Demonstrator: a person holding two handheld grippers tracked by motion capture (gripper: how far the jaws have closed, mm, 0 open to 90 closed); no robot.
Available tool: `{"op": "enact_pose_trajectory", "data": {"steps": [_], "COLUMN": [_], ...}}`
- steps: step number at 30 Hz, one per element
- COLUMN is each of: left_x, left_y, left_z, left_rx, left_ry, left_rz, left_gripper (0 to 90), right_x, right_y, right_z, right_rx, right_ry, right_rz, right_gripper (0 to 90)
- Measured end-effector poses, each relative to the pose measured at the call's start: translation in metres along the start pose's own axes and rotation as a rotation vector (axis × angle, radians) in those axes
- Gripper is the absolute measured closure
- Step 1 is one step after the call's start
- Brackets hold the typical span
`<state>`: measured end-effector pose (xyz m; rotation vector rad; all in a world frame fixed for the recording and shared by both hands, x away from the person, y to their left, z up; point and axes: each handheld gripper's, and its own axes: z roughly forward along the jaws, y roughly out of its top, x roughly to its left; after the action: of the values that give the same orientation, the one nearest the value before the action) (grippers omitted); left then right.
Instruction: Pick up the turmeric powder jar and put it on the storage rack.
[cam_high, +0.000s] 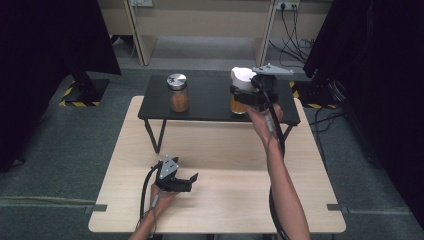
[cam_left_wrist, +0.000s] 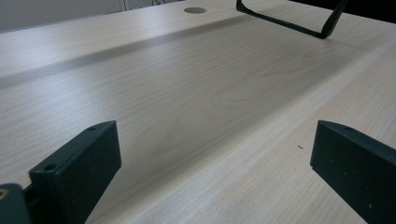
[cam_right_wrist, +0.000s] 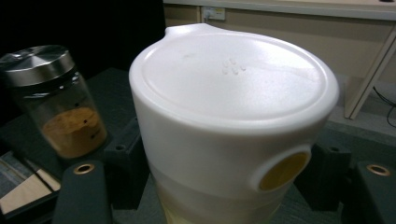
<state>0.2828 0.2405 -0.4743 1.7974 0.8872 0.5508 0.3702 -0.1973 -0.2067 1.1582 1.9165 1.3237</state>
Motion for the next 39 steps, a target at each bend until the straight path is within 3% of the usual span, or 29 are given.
{"op": "enact_pose_trajectory", "data": {"steps": [8,30,36,37,39], "left_x": [0.0,0.001,0.001,0.001,0.001], "left_y": [0.0,0.0,0.0,0.0,0.0], "left_z": [0.0,0.0,0.0,0.0,0.0], "left_rx": [-0.002,-0.002,-0.003,-0.003,-0.003], "left_ry": [0.0,-0.002,-0.001,-0.001,-0.001], "left_rz": [-0.003,-0.002,-0.004,-0.004,-0.004], "left_gripper": [1.1,1.3,1.3,1.3,1.3], "right_x": [0.001,0.007,0.01,0.011,0.007], "right_y": [0.01,0.009,0.003,0.004,0.006], "right_z": [0.017,0.036,0.036,0.036,0.037], "right_rx": [0.018,0.036,0.018,0.023,0.03], "right_ry": [-0.062,-0.098,-0.107,-0.107,-0.089], "right_rz": [0.015,-0.009,-0.01,-0.008,0.002], "right_gripper": [30.5,30.4,29.7,28.3,15.8]}}
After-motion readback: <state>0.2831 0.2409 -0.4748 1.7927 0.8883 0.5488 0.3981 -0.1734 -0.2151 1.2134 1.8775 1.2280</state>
